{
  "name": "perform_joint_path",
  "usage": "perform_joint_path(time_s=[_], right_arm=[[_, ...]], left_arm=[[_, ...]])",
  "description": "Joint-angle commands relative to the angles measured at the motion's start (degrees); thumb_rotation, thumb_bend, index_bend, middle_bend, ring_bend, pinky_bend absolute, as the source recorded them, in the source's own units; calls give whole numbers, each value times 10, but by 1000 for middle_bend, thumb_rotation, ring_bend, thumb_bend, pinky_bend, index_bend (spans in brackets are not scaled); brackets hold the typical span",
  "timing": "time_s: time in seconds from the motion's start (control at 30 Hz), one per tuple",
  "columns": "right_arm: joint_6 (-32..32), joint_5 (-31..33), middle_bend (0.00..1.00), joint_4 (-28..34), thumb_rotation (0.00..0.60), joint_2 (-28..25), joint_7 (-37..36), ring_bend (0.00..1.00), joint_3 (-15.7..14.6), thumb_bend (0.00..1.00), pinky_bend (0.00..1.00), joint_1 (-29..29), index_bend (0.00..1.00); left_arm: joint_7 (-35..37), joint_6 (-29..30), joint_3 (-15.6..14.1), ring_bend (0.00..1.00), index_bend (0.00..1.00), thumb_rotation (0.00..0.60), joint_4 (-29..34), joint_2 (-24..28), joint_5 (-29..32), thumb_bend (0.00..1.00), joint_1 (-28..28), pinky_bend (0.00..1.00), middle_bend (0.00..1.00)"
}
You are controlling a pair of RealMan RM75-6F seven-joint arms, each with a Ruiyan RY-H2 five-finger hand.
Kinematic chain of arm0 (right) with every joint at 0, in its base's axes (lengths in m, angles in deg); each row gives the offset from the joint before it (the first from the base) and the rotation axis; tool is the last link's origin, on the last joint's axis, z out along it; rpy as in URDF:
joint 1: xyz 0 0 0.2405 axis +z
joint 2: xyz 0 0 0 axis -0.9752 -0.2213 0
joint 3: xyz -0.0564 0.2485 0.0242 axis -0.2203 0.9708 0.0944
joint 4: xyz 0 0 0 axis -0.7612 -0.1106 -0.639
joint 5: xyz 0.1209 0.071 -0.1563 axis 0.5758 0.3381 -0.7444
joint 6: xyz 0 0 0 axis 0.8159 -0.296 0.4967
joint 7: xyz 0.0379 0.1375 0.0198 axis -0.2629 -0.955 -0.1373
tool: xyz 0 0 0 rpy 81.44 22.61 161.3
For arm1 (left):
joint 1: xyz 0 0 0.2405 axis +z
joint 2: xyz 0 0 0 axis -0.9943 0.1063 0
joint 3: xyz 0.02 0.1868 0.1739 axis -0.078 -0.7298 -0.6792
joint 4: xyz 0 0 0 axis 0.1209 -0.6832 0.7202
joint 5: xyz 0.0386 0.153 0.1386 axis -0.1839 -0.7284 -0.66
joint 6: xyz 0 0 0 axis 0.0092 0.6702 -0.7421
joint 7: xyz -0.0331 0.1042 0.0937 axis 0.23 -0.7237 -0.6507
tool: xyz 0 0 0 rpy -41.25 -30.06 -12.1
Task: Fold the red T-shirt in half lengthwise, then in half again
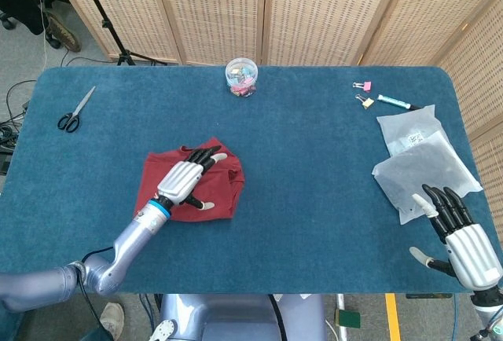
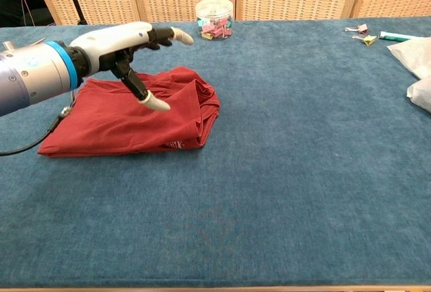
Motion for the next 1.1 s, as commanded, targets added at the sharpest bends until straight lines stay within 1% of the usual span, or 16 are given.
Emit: perform_joint_path(time_s=[0.03,0.17,0.27,0.43,0.57,0.8,0.9,0.97,1.1], right_arm=[[0,1,0,0,600,0,-1,0,1,0,0,0,0],[-1,2,0,-1,600,-1,-3,0,1,0,0,0,0],[-1,1,0,0,600,0,-2,0,0,0,0,0,0],[-1,0,0,1,600,-1,-1,0,0,0,0,0,0],[-2,1,0,0,600,0,0,0,0,0,0,0,0],[-3,0,0,0,600,1,3,0,0,0,0,0,0],[-4,1,0,0,600,1,3,0,0,0,0,1,0],[-4,1,0,-1,600,1,3,0,0,0,0,1,0],[-4,1,0,-1,600,0,2,0,0,0,0,1,0]], left_arm=[[20,-17,-16,0,0,600,15,19,-25,0,3,0,0],[33,-21,-33,0,0,600,34,41,-54,0,9,0,0],[44,-35,-42,0,0,600,50,55,-63,0,10,0,0],[63,-44,-51,0,0,600,70,65,-67,0,17,0,0],[73,-47,-59,0,0,600,73,68,-77,0,21,0,0],[86,-58,-61,0,0,600,51,45,-78,0,20,0,0],[87,-63,-62,0,0,600,37,29,-78,0,18,0,0],[86,-72,-61,0,0,600,22,8,-74,0,14,0,0],[84,-74,-59,0,0,600,10,-10,-72,0,12,0,0]])
